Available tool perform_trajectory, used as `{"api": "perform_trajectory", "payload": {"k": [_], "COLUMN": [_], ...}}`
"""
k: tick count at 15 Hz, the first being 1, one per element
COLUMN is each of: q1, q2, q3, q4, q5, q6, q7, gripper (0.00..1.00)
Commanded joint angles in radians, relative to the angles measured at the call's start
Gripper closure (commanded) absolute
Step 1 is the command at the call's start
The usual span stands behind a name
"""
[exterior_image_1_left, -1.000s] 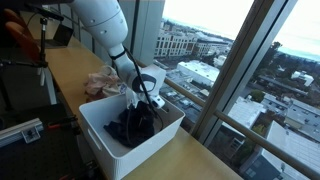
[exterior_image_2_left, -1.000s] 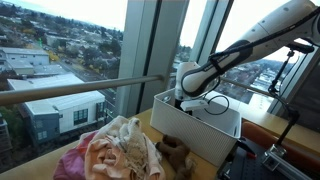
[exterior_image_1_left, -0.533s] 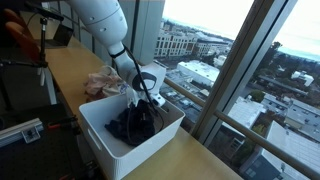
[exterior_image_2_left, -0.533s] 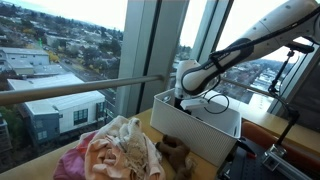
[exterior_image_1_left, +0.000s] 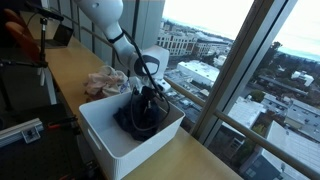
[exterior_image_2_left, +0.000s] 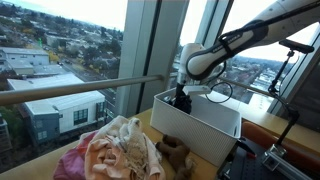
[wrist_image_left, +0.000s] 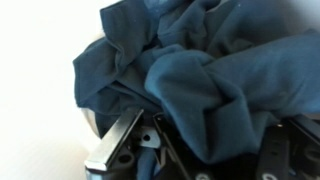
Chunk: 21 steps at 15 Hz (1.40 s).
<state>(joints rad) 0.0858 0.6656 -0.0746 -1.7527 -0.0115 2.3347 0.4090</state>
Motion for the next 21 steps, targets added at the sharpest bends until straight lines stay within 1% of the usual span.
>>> {"api": "perform_trajectory", "payload": {"k": [1,3,6,8,11,14,16,18,21], "q1": [0.059,0.088,0.124,0.156,0.209,0.277,0.331,0.37,0.406], "q2": [-0.195,-0.271,-0.369,-0.414,-0.44,-0.416,-0.371,-0.329,-0.282], "q3": [-0.041,-0.051,-0.031,0.002,0.08,0.168,0.219,0.25,0.26], "q4": [-0.085,-0.082,-0.041,-0.001,0.077,0.169,0.24,0.276,0.263], "q5": [-0.049,-0.105,-0.202,-0.258,-0.315,-0.354,-0.374,-0.384,-0.387], "q6": [-0.03,-0.05,-0.114,-0.167,-0.258,-0.343,-0.4,-0.432,-0.439], "q7": [0.058,0.093,0.147,0.177,0.21,0.251,0.291,0.315,0.335], "gripper": [1.0,1.0,1.0,1.0,1.0,1.0,1.0,1.0,1.0]}}
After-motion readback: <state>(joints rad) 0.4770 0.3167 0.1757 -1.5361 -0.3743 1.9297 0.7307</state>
